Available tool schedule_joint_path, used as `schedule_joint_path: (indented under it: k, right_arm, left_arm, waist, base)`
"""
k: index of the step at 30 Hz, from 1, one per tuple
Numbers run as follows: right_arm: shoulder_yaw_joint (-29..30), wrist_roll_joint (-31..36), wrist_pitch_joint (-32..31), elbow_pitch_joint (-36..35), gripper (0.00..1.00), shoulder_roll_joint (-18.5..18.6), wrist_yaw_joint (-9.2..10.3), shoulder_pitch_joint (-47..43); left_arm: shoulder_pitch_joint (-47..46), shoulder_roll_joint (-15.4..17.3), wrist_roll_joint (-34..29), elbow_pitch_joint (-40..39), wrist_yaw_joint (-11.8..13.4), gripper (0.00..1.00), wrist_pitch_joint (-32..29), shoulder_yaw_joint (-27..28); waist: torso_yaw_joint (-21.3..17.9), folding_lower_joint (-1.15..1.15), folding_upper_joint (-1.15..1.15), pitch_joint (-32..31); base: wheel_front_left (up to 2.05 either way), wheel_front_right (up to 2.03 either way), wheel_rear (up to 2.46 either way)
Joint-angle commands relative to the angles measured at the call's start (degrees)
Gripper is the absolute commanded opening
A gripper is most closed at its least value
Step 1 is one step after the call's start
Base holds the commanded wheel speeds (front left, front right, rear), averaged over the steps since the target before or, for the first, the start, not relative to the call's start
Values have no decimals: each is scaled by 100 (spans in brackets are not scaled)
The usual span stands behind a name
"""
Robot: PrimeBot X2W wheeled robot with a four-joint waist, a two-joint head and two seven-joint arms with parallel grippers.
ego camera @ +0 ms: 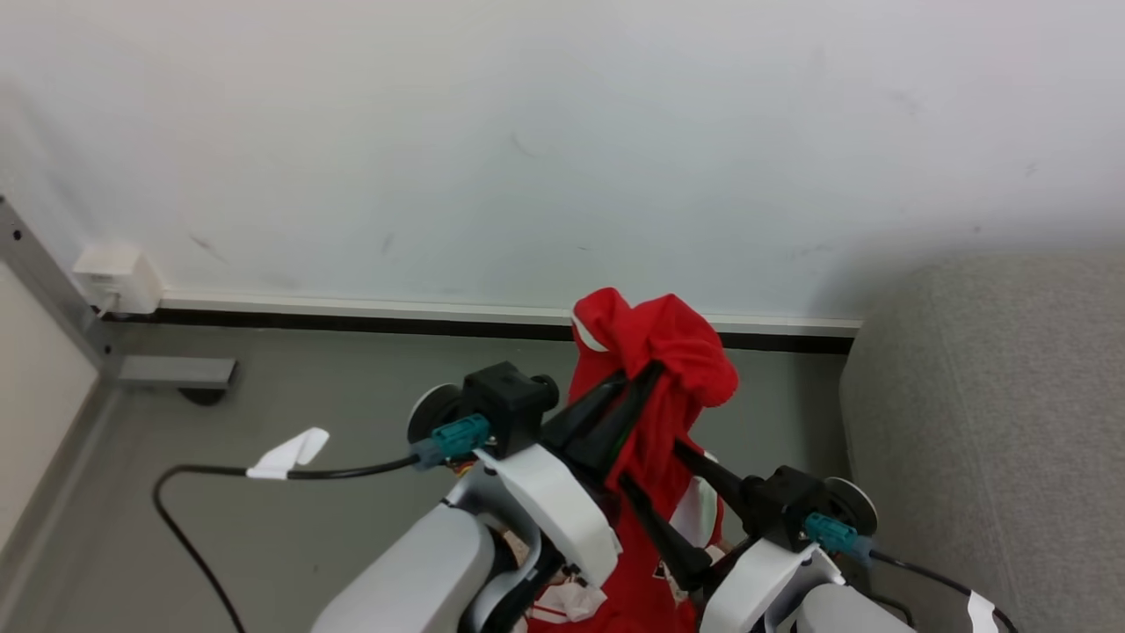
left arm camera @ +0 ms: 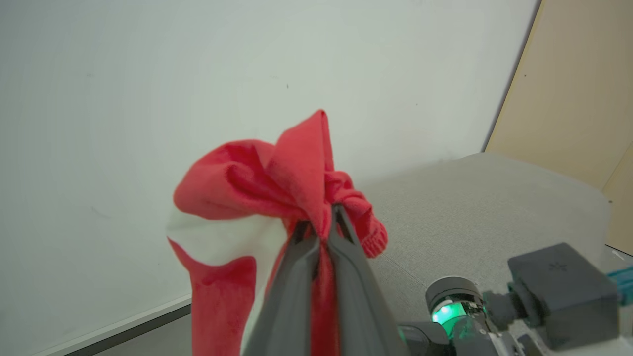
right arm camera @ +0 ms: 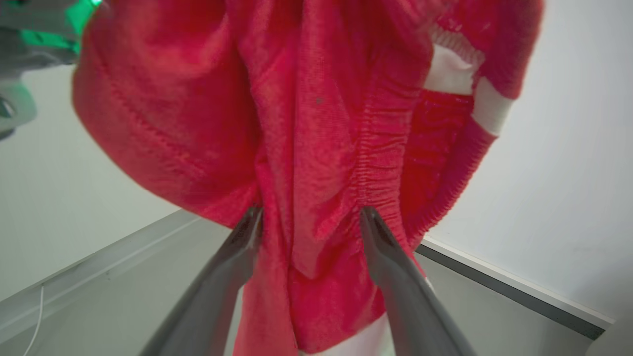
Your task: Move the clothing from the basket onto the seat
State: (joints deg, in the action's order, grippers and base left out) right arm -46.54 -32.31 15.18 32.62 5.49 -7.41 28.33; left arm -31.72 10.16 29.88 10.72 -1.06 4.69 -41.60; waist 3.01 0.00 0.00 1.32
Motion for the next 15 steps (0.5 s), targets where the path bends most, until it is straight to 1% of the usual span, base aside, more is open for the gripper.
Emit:
schedule_joint_path:
  k: [1, 8, 12, 15]
  right_arm:
    - [-6, -19, -3, 216, 100, -21, -15, 124]
    - [-96, -87, -3, 977, 100, -141, -15, 415]
    - [-177, -152, -3, 1266, 100, -200, -15, 600]
    - [-124, -132, -3, 1427, 100, -215, -15, 694]
  left_arm:
    - [-72, -44, -9, 11, -32, 0, 0, -51]
    - [-45, -240, 153, -20, -181, 0, -57, -245]
    - [-11, -318, 207, -37, -241, 0, -100, -342]
    - [5, -342, 256, -50, -260, 0, -129, -402]
  waist:
    - [107, 0, 0, -5]
    - [385, 0, 0, -60]
    - [516, 0, 0, -93]
    - [604, 0, 0, -119]
  base:
    - [0, 0, 0]
    - [0, 0, 0]
    - [0, 0, 0]
    - [0, 0, 0]
